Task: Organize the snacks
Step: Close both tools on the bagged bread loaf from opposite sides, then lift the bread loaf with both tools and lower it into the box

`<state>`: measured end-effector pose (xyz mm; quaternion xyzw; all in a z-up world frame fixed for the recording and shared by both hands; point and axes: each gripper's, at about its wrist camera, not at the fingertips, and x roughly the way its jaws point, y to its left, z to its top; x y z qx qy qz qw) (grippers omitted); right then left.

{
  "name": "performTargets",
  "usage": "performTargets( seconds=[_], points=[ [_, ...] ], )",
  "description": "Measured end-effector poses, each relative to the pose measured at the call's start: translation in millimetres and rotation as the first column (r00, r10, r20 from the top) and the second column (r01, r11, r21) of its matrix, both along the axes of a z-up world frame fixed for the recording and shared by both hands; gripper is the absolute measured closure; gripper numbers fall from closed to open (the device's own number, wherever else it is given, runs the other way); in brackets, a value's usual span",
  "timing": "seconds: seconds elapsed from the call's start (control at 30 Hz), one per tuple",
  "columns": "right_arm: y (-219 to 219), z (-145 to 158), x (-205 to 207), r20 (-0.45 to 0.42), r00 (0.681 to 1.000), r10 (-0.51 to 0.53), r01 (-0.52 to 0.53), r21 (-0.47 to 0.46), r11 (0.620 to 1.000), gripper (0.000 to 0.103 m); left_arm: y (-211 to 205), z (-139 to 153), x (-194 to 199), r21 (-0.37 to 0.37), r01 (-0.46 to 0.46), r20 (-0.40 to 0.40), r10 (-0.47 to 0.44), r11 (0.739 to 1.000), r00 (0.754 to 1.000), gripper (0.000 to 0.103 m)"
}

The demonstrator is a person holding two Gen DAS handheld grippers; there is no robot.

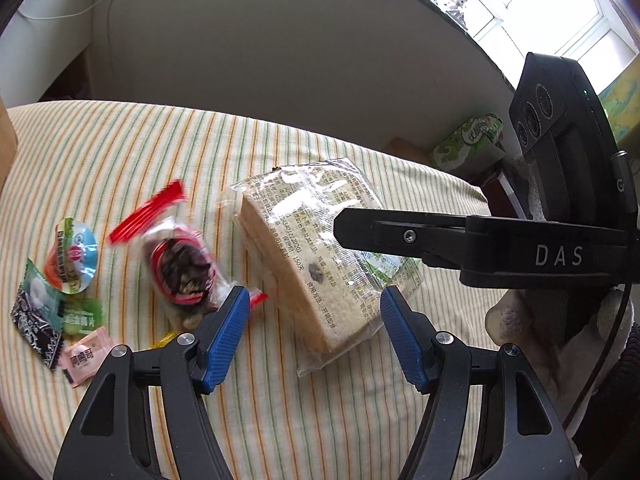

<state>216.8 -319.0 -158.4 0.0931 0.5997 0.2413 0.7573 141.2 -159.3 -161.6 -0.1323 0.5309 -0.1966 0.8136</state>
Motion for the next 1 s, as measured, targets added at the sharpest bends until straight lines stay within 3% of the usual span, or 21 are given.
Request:
performTargets(
  seconds=[0.13,0.27,0.4,1.0],
  points=[
    [5.0,-3.1,2.2,-0.005,1.000,0.015,-0.015,-0.002,1.000,0.026,-4.0,-6.8,7.0,-0.020,-0.007,-0.028,0.007,1.000,1.000,0.035],
    [8.9,-11.0,5.3,-0.029,0.999,0.013,-0.014,-0.017,1.000,0.035,-5.8,-7.6,12.8,-0.039,-0.012,-0.036,0.010,0.999,0.999,0.036],
    [13.5,-10.9,5.2,-0.029,1.000,0.002,-0.003,-0.013,1.000,0.038,-13.3,-5.8,16.0,-0.047,-0.002,-0.026,0.001,0.999,1.000,0.044],
    [26.5,13.0,-13.6,-0.019,0.999,-0.030,0.029,-0.025,0.999,0.040,-3.9,17.9,10.1,-0.040,0.013,0.007,-0.013,0.999,1.000,0.049]
  ],
)
